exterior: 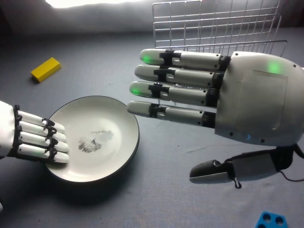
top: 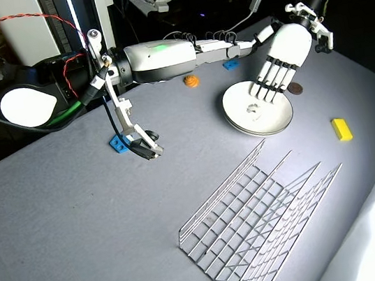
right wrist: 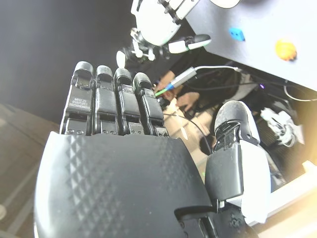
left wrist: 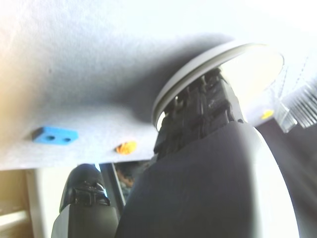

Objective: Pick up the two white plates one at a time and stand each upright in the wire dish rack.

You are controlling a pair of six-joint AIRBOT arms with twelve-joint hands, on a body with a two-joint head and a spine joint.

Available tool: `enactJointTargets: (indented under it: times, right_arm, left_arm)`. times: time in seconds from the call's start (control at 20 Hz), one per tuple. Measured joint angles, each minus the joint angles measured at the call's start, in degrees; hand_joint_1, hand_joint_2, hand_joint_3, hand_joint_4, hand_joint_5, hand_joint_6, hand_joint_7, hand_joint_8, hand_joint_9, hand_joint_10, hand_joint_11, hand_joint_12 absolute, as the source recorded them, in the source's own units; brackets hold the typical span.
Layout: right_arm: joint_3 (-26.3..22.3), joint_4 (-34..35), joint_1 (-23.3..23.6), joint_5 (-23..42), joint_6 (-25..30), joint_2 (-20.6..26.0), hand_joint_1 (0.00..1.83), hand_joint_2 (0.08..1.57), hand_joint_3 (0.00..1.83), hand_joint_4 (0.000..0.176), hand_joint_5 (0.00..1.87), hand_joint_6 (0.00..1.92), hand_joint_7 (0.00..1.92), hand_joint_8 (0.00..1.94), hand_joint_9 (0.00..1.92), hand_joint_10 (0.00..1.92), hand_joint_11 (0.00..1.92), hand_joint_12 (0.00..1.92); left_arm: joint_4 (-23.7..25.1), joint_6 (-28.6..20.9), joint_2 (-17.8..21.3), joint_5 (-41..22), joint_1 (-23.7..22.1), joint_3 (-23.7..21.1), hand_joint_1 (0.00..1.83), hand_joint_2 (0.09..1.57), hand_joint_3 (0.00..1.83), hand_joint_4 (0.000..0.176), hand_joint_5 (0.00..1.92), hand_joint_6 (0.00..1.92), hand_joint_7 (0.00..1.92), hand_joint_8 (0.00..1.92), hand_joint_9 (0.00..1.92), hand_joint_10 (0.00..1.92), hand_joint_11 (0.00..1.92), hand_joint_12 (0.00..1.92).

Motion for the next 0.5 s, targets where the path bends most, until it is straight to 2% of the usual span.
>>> enactJointTargets:
  times: [0.15, 0.2, 0.25, 0.35, 0.5]
  right_arm:
    - [0.20, 2.64, 0.02, -0.98, -0.33, -0.63, 0.00, 1.12, 0.00, 0.000, 0.05, 0.00, 0.02, 0.01, 0.00, 0.00, 0.00, 0.00]
    - [0.83, 2.56, 0.02, -0.98, 1.79, -0.63, 0.00, 1.13, 0.00, 0.000, 0.05, 0.00, 0.02, 0.01, 0.00, 0.00, 0.00, 0.00]
    - [2.23, 1.77, 0.00, -1.03, 7.93, -0.70, 0.00, 1.14, 0.00, 0.000, 0.05, 0.00, 0.02, 0.00, 0.00, 0.00, 0.00, 0.00]
    - [4.48, -0.42, 0.00, -0.42, 13.29, -0.74, 0.00, 1.14, 0.00, 0.000, 0.03, 0.00, 0.00, 0.00, 0.00, 0.00, 0.00, 0.00]
    - [7.13, -0.96, 0.00, 1.73, 16.79, -1.84, 0.00, 1.14, 0.00, 0.000, 0.04, 0.01, 0.01, 0.00, 0.00, 0.00, 0.00, 0.00]
  left_arm:
    - [-0.07, 0.02, -0.17, 0.11, 0.24, -0.02, 0.00, 1.08, 0.00, 0.000, 0.00, 0.00, 0.00, 0.00, 0.00, 0.00, 0.00, 0.00]
    - [-0.09, 0.02, -0.17, 0.13, 0.24, -0.17, 0.00, 1.07, 0.00, 0.000, 0.00, 0.00, 0.00, 0.00, 0.00, 0.00, 0.00, 0.00]
    - [-0.33, 0.11, -0.17, 0.22, 0.24, -0.52, 0.00, 1.06, 0.00, 0.000, 0.00, 0.00, 0.00, 0.00, 0.00, 0.00, 0.00, 0.00]
    - [-0.33, 0.13, -0.26, 0.72, 0.00, -1.36, 0.00, 1.07, 0.00, 0.000, 0.00, 0.00, 0.00, 0.00, 0.00, 0.00, 0.00, 0.00]
    - [-1.18, 0.15, -1.33, 2.21, -0.22, -3.02, 0.00, 1.09, 0.01, 0.000, 0.00, 0.00, 0.00, 0.00, 0.00, 0.00, 0.00, 0.00]
